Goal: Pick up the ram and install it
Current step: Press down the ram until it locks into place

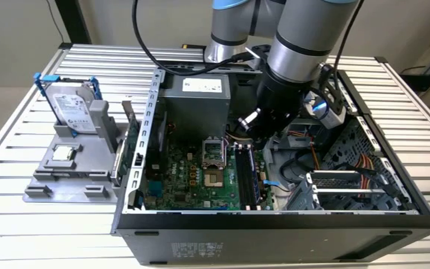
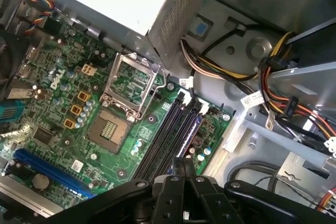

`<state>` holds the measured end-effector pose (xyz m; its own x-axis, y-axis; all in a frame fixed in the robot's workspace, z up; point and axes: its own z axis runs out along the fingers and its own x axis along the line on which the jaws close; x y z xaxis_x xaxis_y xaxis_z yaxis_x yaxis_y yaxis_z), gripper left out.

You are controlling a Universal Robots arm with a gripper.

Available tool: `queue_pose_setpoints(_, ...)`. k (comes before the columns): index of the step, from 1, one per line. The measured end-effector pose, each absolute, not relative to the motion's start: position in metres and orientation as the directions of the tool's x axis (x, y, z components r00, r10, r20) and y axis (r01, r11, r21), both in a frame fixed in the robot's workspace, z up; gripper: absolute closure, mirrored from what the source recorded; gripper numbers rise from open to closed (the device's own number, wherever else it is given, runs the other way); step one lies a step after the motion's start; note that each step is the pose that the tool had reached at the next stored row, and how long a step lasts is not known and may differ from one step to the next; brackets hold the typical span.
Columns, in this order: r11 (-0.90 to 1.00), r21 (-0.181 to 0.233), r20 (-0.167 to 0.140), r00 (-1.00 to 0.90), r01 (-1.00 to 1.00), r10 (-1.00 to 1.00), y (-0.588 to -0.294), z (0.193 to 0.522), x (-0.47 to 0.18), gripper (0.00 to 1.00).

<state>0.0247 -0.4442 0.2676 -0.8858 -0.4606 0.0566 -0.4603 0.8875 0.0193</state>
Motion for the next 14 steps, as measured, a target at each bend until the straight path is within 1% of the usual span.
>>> queue_pose_setpoints(14,0.864,0.019,0.057,-0.862,-0.503,-0.503,-0.4442,0.2676,0.0249,1.0)
